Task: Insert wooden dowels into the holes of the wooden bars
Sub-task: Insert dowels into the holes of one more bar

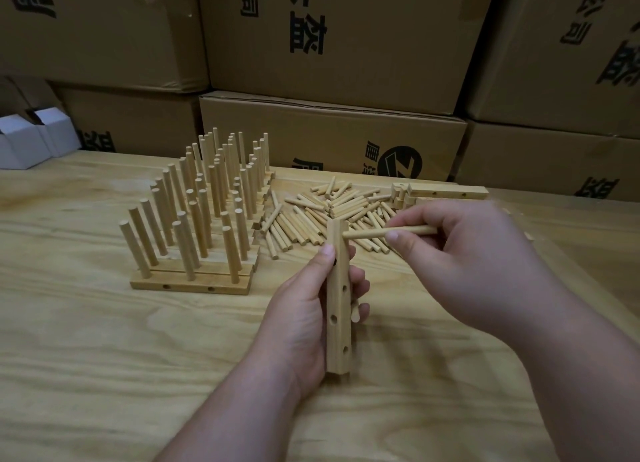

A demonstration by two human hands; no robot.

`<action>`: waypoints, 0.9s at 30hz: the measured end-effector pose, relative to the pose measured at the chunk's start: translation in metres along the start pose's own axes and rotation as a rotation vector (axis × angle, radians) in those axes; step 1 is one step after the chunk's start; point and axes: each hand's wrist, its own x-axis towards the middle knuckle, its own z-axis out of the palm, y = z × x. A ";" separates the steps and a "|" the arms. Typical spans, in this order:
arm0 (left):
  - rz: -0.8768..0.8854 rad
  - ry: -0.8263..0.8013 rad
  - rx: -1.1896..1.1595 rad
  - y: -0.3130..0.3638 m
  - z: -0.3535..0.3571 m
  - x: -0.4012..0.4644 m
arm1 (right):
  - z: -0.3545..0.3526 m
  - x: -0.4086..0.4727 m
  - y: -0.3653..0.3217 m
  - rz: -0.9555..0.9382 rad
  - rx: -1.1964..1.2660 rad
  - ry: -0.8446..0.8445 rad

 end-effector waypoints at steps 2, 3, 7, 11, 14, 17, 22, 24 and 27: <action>-0.025 0.011 -0.039 0.001 0.001 -0.001 | 0.001 -0.001 0.000 0.002 -0.011 -0.042; -0.029 0.020 -0.049 0.001 0.001 0.000 | 0.002 -0.001 0.000 0.000 -0.015 -0.060; -0.001 0.078 -0.004 -0.002 0.000 0.002 | 0.004 -0.002 -0.002 -0.010 -0.027 -0.093; 0.017 0.042 0.059 -0.005 -0.001 0.003 | 0.004 -0.001 -0.002 -0.009 -0.092 -0.084; 0.011 0.032 0.041 -0.005 -0.001 0.003 | 0.009 -0.002 -0.003 -0.003 -0.105 -0.062; 0.003 0.044 0.023 -0.004 -0.002 0.004 | 0.015 -0.002 -0.001 0.026 -0.065 -0.050; -0.005 0.065 0.012 -0.004 -0.002 0.004 | 0.018 -0.001 0.006 0.064 0.033 -0.062; 0.001 0.068 0.011 -0.004 -0.003 0.004 | 0.017 -0.001 0.007 0.066 0.045 -0.059; 0.007 0.067 0.010 -0.004 -0.003 0.004 | 0.016 -0.001 0.006 0.081 0.000 -0.056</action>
